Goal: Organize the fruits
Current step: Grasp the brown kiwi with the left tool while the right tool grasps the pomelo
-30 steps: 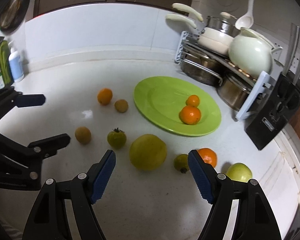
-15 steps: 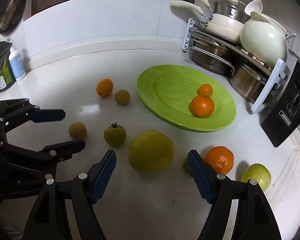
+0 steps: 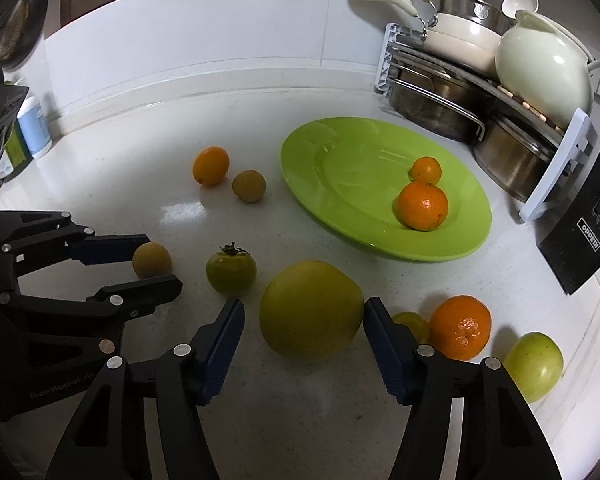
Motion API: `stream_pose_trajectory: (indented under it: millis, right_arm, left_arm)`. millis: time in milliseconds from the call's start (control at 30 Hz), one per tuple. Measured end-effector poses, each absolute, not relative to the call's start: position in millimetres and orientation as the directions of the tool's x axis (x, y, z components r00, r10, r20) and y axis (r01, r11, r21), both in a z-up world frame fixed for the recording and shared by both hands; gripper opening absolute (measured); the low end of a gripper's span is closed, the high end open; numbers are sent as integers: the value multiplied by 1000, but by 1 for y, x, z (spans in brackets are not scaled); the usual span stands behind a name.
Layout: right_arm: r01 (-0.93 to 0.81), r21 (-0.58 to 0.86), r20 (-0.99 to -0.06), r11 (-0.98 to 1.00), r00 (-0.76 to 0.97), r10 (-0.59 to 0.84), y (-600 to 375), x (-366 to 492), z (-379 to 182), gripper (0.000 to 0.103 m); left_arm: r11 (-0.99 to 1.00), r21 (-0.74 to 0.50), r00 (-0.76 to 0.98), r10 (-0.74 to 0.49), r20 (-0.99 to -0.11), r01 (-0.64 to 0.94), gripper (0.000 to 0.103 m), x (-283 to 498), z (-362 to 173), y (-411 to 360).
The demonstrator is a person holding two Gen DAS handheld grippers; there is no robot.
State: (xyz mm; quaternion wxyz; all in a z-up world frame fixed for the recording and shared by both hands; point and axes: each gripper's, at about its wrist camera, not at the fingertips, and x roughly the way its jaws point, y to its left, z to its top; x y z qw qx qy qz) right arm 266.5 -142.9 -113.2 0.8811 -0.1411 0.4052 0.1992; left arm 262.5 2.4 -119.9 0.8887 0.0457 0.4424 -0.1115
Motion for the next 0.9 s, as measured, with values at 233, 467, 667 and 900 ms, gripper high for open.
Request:
stream_pose_trajectory:
  millis: [233, 467, 667, 900]
  right_arm:
    - [-455, -79, -772, 887, 591, 234, -145, 268, -113, 53]
    - [-447, -60, -774, 892, 585, 241, -148, 268, -112, 53]
    - [-445, -50, -765, 894, 592, 252, -148, 265, -107, 53]
    - [-438, -50, -738, 898, 622, 262, -152, 260, -90, 53]
  left_arm:
    - [972, -27, 584, -164, -795, 235, 29, 263, -120, 3]
    - [972, -30, 598, -166, -784, 231, 29, 260, -114, 3]
    - [972, -34, 611, -172, -773, 231, 29, 258, -107, 3]
    - [973, -33, 633, -176, -754, 230, 29, 255, -92, 3]
